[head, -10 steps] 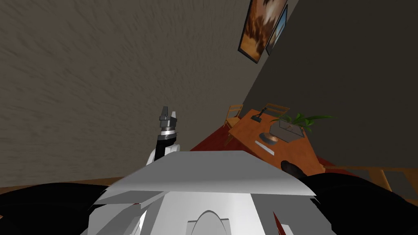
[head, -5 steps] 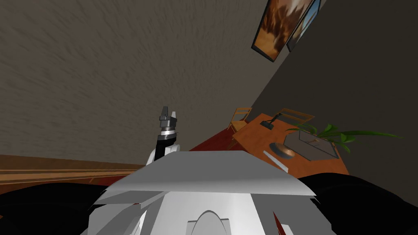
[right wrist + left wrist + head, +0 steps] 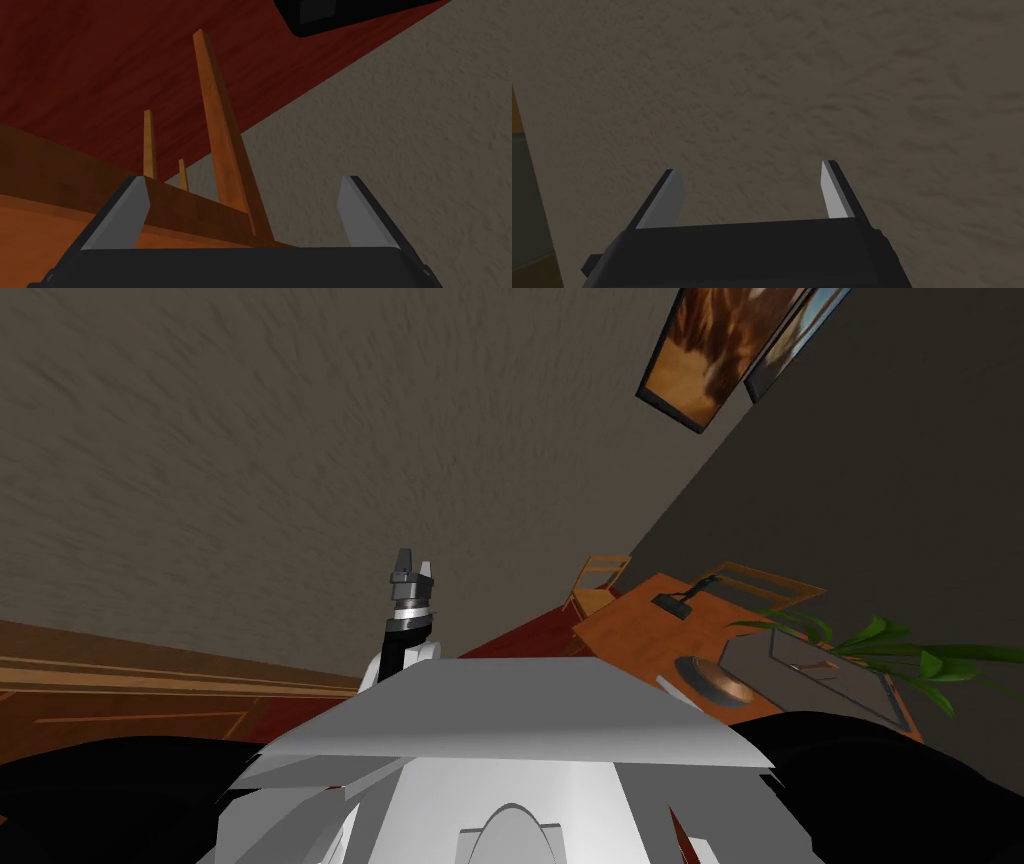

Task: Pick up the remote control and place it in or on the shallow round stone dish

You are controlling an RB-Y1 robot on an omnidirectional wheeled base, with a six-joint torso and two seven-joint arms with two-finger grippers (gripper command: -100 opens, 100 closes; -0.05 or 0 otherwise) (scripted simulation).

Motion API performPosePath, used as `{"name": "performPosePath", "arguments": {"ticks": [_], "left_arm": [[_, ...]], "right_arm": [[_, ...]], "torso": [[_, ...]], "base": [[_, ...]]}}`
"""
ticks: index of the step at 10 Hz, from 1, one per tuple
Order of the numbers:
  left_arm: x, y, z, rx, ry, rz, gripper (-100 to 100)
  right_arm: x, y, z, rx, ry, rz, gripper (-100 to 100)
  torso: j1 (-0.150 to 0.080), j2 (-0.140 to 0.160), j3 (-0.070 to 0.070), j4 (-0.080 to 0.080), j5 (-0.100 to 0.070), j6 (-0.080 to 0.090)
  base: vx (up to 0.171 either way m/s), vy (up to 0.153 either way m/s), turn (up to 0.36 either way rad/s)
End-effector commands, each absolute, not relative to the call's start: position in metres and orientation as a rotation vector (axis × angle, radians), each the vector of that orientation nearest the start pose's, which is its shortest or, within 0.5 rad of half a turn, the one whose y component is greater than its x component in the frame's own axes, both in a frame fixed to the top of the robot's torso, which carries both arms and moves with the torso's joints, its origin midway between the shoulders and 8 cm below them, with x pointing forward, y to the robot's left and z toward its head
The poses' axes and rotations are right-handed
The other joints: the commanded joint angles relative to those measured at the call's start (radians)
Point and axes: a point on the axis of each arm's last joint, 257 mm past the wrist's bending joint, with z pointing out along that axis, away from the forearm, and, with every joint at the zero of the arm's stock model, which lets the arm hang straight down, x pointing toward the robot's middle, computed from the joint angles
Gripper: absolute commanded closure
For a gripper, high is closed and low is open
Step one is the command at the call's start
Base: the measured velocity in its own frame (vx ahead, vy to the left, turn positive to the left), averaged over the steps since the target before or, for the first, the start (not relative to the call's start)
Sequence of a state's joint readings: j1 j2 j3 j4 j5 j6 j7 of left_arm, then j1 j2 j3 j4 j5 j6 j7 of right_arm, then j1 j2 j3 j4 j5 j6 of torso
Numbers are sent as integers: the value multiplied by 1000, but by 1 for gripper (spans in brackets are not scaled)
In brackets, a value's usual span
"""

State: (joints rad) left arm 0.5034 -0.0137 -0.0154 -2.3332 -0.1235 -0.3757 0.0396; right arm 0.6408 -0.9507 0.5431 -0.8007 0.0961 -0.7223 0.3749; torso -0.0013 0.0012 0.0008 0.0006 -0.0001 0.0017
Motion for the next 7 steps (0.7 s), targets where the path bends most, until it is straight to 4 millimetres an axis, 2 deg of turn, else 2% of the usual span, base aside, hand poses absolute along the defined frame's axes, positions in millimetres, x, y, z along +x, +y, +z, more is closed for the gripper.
{"name": "performPosePath", "arguments": {"ticks": [1, 2, 3, 4, 5, 6, 7], "left_arm": [[356, 266, 22, -672, 708, -1249, 0], [356, 266, 22, -672, 708, -1249, 0], [356, 266, 22, -672, 708, -1249, 0], [356, 266, 22, -672, 708, -1249, 0], [356, 266, 22, -672, 709, -1249, 0], [356, 266, 22, -672, 708, -1249, 0], [356, 266, 22, -672, 708, -1249, 0]], "right_arm": [[-52, -535, -515, 236, 2754, 205, -100], [-52, -535, -515, 236, 2754, 205, -100], [-74, -550, -514, 190, 2821, 153, -100], [-70, -545, -515, 186, 2813, 169, -100], [-74, -550, -514, 190, 2821, 153, -100], [-94, -563, -512, 144, 2881, 106, -100], [-113, -574, -510, 99, 2936, 65, -100]], "torso": [[0, 0, 0, 0, 0, 0], [-2, 0, 0, 0, 0, -1], [-4, -1, -1, 0, -1, 0], [-6, -2, -1, 0, -1, -1], [-6, -2, -1, 0, -1, -1], [-2, -1, -1, 0, -1, 0], [-4, -1, -1, 0, -1, -2]], "base": [[6, -48, 253], [26, -79, 184], [35, -116, 247], [26, -106, 162], [9, -43, -1], [3, -76, 270], [-13, -169, 384]]}}
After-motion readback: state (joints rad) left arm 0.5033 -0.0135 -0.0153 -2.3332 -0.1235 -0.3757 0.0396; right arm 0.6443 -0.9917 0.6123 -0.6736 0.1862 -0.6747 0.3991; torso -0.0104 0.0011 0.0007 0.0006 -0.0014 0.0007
